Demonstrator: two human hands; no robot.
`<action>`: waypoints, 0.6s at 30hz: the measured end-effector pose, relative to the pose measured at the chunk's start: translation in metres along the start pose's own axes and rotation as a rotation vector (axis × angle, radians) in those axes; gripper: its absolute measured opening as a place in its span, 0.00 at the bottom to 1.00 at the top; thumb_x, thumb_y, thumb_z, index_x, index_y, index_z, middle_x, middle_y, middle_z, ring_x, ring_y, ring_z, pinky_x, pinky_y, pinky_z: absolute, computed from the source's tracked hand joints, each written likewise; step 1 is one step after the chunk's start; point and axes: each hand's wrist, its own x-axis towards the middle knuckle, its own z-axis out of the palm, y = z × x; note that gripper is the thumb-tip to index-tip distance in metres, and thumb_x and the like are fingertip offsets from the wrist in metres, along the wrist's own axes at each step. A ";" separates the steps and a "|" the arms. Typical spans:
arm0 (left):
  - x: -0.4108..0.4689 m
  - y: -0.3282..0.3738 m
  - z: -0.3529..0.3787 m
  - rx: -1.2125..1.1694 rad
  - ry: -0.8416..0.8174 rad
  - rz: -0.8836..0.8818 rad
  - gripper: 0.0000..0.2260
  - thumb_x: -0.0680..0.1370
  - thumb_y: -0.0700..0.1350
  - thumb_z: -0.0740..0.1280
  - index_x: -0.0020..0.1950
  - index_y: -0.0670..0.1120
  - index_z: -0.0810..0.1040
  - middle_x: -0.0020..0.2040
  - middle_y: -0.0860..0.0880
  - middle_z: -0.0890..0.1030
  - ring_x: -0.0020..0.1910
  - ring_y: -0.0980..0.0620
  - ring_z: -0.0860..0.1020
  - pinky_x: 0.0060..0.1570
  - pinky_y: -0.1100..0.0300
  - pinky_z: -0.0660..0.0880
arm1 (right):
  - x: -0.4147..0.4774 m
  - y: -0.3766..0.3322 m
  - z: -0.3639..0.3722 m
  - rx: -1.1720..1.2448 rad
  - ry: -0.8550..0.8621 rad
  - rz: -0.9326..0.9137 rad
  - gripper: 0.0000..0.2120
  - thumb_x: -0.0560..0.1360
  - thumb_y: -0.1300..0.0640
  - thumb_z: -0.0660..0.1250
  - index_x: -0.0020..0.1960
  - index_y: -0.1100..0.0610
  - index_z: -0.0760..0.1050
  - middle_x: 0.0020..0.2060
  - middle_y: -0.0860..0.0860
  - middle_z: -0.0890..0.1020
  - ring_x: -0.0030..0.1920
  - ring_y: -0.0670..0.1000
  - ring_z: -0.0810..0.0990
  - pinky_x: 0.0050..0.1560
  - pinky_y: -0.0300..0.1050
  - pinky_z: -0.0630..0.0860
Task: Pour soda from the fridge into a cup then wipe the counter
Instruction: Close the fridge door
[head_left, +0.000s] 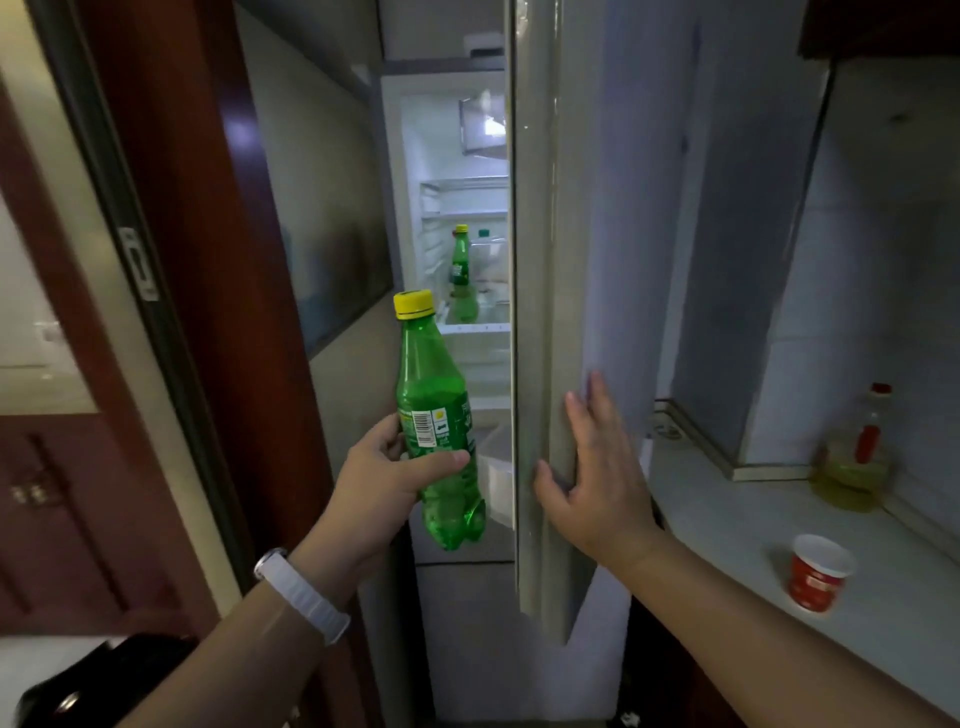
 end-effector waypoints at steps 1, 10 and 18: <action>-0.001 0.002 -0.008 0.017 0.016 0.004 0.22 0.62 0.36 0.80 0.54 0.43 0.81 0.50 0.43 0.86 0.49 0.43 0.84 0.50 0.50 0.79 | 0.003 -0.003 0.009 -0.003 -0.004 -0.004 0.39 0.73 0.55 0.68 0.77 0.56 0.50 0.78 0.53 0.48 0.79 0.56 0.50 0.77 0.48 0.52; 0.006 0.007 -0.055 0.057 0.137 0.020 0.17 0.68 0.30 0.74 0.54 0.42 0.80 0.49 0.43 0.86 0.46 0.46 0.84 0.43 0.57 0.80 | 0.032 -0.017 0.083 0.004 -0.046 -0.108 0.36 0.74 0.51 0.64 0.76 0.59 0.52 0.76 0.59 0.54 0.78 0.55 0.48 0.76 0.55 0.54; 0.037 -0.004 -0.070 0.109 0.193 0.004 0.18 0.68 0.32 0.76 0.56 0.43 0.80 0.51 0.43 0.86 0.51 0.43 0.84 0.52 0.49 0.80 | 0.043 -0.004 0.149 -0.043 -0.150 -0.167 0.32 0.78 0.45 0.59 0.76 0.59 0.56 0.77 0.59 0.55 0.79 0.56 0.46 0.75 0.61 0.53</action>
